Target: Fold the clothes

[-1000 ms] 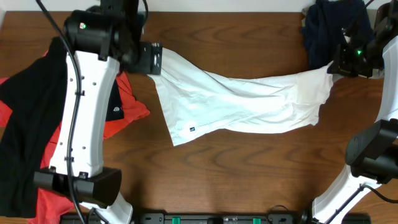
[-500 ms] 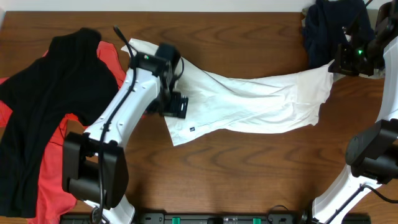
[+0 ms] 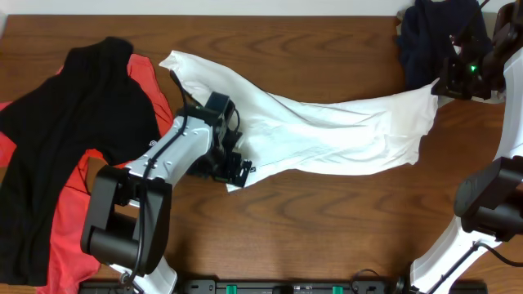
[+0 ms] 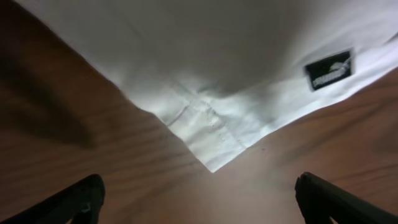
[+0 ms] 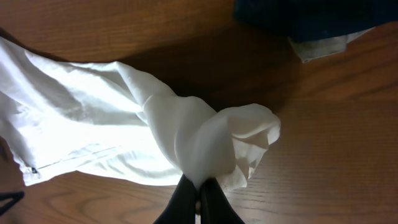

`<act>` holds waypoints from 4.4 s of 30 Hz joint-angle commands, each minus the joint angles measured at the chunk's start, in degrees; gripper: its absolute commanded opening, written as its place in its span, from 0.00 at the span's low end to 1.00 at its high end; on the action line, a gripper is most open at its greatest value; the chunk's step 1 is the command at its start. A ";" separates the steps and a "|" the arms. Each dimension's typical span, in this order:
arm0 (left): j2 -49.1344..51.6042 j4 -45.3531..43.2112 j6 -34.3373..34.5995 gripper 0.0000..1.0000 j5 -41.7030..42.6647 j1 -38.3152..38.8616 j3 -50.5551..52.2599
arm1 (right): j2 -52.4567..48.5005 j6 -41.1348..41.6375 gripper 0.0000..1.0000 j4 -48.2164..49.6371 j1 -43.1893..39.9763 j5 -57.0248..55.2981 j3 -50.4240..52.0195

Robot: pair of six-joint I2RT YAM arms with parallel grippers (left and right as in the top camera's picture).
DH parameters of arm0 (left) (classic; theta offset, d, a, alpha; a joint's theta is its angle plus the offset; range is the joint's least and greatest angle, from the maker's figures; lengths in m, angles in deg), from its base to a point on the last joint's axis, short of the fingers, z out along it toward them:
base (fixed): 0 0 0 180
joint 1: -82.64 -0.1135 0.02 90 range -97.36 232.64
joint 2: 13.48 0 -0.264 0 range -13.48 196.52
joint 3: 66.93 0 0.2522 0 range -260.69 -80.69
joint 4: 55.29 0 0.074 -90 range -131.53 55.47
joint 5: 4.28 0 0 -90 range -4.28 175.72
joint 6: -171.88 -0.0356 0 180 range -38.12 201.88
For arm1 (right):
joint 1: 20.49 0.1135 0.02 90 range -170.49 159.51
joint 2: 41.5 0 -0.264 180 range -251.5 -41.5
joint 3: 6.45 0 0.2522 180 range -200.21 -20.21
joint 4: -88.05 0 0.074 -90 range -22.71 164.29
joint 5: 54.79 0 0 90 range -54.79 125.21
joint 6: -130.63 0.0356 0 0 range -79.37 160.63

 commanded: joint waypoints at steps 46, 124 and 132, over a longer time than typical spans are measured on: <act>0.26 -15.47 -0.17 0.06 -14.75 6.73 8.66 | 0.81 2.38 0.01 -0.76 -0.79 -0.52 -0.26; -10.47 -5.07 2.67 0.06 -17.94 -18.34 -34.16 | 18.69 8.98 0.41 -10.32 26.49 -8.00 30.25; -10.47 -4.90 2.67 0.06 -17.92 -18.34 -34.16 | 18.58 8.94 0.56 -2.40 29.16 -4.39 33.00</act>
